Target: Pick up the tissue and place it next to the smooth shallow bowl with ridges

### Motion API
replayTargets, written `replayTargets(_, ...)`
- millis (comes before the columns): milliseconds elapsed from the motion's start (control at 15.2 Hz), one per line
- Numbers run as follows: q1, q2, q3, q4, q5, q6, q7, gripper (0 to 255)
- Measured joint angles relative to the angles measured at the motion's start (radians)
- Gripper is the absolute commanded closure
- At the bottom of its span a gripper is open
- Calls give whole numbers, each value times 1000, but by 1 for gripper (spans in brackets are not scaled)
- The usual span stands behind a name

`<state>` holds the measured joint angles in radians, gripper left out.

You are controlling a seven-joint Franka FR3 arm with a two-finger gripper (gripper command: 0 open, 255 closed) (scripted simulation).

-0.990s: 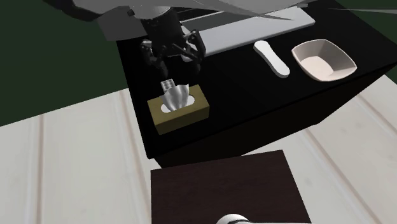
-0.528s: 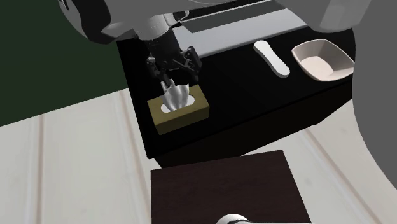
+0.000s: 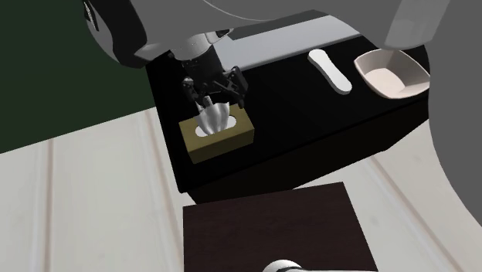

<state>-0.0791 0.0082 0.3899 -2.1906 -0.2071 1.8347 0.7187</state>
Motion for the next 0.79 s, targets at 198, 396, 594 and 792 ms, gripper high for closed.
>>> replayTargets(198, 0, 0, 0, -1, 0, 1, 0, 255)
replayTargets(396, -3, -3, -3, 0, -7, -1, 0, 255)
replayTargets(594, -3, -2, -4, 1, -5, 0, 0, 255)
replayTargets(792, -3, -3, -4, -1, -4, 0, 1, 255)
